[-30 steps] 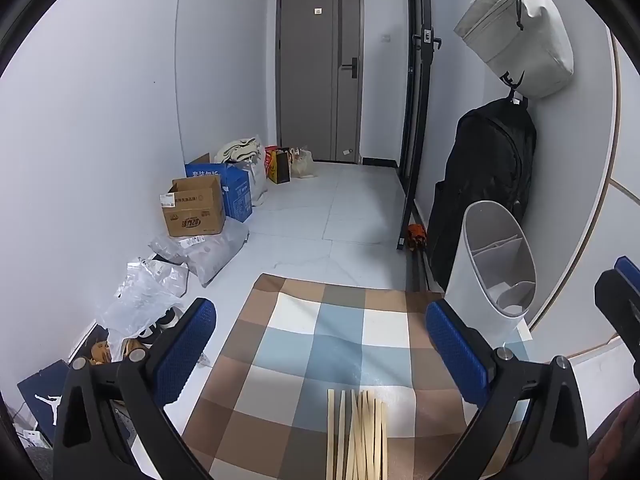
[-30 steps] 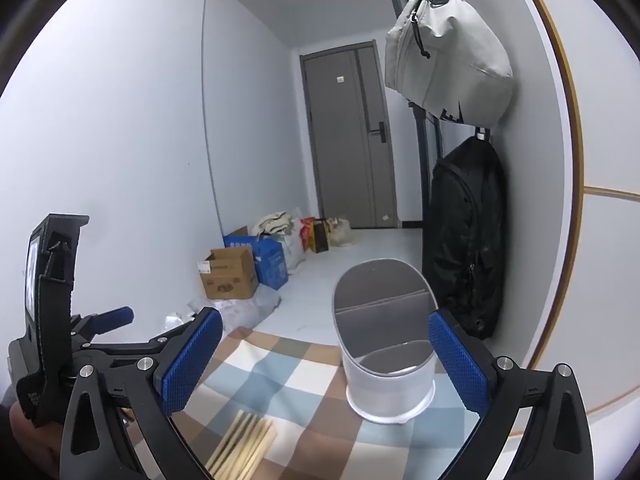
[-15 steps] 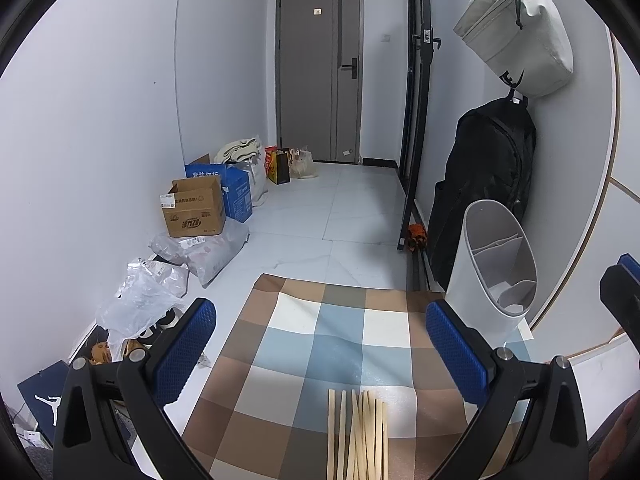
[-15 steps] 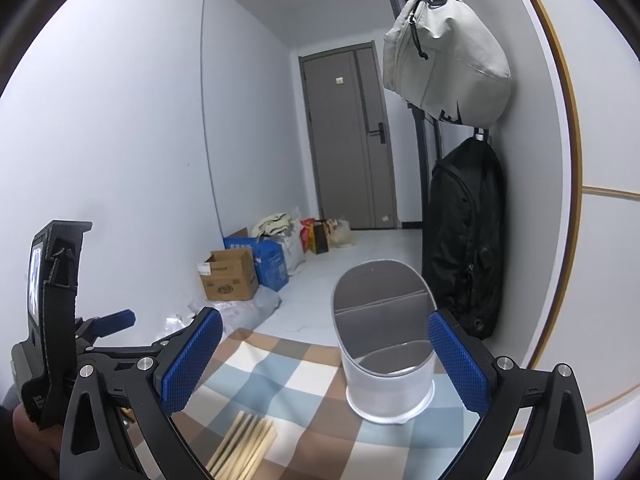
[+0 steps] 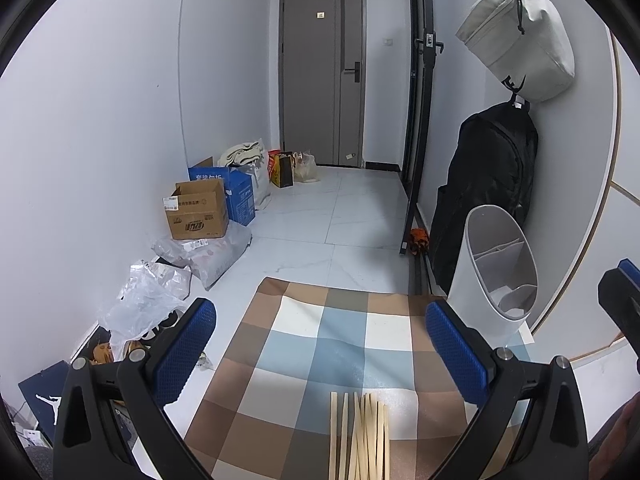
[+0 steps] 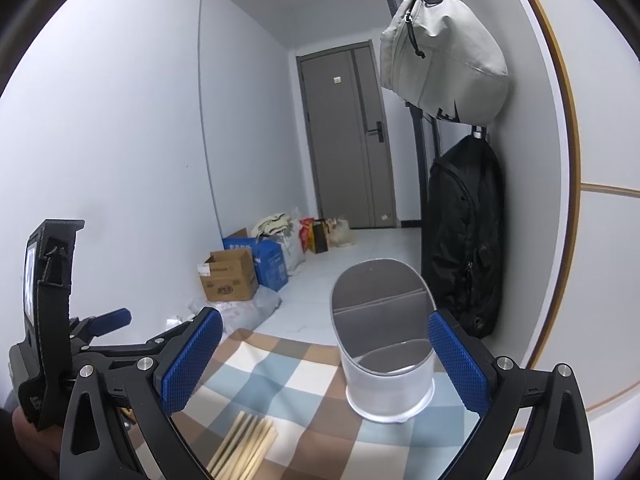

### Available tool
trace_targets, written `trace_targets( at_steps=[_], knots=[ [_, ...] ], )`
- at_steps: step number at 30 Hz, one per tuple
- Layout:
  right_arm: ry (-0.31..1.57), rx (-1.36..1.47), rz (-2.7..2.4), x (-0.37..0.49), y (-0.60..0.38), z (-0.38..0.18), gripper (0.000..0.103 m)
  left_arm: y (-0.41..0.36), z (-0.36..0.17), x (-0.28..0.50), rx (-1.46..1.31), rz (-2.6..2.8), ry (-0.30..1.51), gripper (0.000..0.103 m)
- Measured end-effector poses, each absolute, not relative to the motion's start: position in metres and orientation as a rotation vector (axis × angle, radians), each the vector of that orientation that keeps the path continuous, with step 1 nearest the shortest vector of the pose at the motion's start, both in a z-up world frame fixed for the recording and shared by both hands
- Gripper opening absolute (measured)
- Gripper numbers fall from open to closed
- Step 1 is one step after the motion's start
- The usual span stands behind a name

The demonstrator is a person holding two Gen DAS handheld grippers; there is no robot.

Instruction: Organize utensils

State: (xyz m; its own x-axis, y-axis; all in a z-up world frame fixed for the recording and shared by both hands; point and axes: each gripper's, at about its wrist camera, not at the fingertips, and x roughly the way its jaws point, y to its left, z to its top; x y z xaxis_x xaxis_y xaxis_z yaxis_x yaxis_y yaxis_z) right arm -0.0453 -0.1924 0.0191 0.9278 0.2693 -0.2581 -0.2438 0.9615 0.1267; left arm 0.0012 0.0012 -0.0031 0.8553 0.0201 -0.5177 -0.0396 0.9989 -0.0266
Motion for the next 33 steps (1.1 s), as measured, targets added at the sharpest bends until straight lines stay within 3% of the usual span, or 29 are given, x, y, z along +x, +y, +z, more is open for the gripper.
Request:
trace_targets(
  at_steps=[33],
  knots=[
    [0.282, 0.093, 0.255, -0.0454, -0.1933, 0.0184, 0.103, 0.002, -0.0054, 0.0018, -0.031, 0.028, 0.553, 0.102]
  ],
)
